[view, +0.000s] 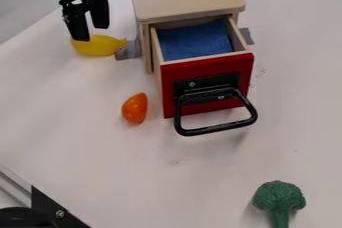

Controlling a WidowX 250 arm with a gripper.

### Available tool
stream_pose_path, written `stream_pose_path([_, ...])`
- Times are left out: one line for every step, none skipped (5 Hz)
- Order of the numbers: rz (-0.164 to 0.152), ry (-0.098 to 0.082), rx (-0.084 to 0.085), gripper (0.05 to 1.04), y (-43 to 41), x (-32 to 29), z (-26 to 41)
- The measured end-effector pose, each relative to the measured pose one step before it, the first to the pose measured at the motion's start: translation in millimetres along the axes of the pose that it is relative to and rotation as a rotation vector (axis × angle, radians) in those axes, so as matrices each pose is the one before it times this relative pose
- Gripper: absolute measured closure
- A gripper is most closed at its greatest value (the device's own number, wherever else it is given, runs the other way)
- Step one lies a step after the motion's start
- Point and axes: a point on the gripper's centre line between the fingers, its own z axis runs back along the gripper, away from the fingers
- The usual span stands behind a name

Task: Removed the banana from the drawer

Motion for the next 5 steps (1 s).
stream_pose_path([-0.0425,0.0410,-0.0671,0.081,0.97,-16.48,27.18])
stream_pose_path([-0.0581,0.0455,-0.0114,0.085,-1.33,-18.48,10.50])
stream_pose_path([-0.0346,0.0002,-0.0100,0.085,-0.32,-7.47,8.24])
stream_pose_path([-0.0050,-0.0050,-0.0094,0.085,0.18,-0.89,4.46])
stream_pose_path([0.0002,0.0007,0.0013,0.085,0.01,0.09,-0.56])
